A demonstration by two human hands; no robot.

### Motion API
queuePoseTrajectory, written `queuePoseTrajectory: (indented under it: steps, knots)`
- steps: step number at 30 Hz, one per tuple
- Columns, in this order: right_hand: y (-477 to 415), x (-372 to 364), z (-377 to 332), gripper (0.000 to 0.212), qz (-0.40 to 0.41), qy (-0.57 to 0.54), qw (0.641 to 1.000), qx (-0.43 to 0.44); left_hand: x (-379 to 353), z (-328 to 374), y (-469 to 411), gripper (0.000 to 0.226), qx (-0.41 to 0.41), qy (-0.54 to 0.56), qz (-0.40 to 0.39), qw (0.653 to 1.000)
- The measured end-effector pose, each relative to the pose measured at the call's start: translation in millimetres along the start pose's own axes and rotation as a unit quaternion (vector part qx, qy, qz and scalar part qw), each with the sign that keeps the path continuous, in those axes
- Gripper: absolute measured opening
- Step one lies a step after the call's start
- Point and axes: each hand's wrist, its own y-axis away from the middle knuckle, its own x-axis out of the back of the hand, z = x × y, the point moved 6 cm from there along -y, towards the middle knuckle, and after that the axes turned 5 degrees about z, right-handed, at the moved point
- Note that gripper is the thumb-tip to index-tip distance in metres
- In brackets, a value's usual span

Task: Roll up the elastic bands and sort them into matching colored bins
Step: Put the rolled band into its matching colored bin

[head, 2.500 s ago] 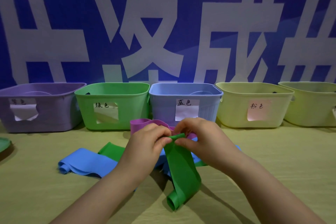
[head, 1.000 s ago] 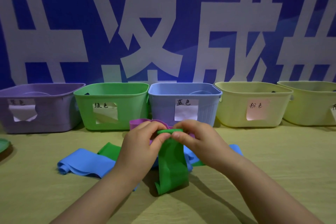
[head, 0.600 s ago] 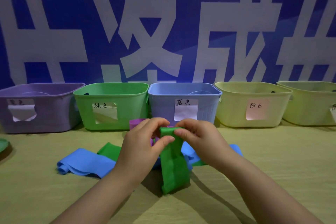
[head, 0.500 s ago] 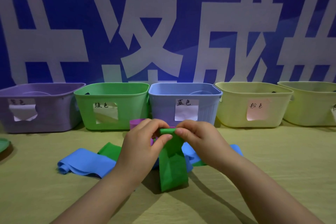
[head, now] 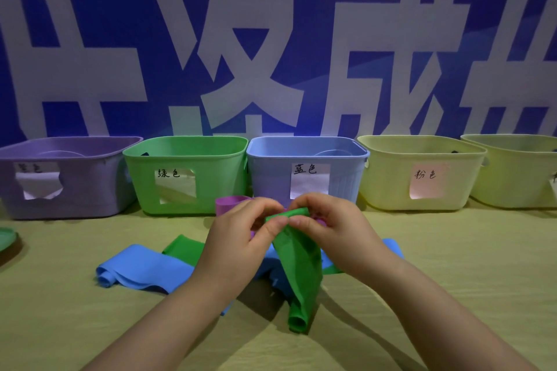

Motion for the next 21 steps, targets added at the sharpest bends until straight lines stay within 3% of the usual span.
queuePoseTrajectory:
  steps: [9, 11, 15, 21]
  knots:
    - [1.6, -1.0, 1.8, 0.021, -0.006, -0.011, 1.000, -0.019, 2.1, 1.4, 1.9, 0.027, -0.027, -0.031, 0.020, 0.999]
    - [1.5, 0.9, 0.1, 0.010, 0.007, -0.020, 1.000, -0.009, 2.7, -0.1, 1.0, 0.029, -0.024, -0.032, 0.021, 0.999]
    - [0.7, 2.7, -0.8, 0.026, 0.018, -0.006, 1.000, 0.012, 3.3, -1.7, -0.4, 0.021, -0.015, -0.027, 0.012, 0.999]
    - [0.3, 1.2, 5.4, 0.017, 0.016, 0.001, 1.000, -0.022, -2.3, -4.7, 1.4, 0.023, 0.014, -0.011, -0.017, 1.000]
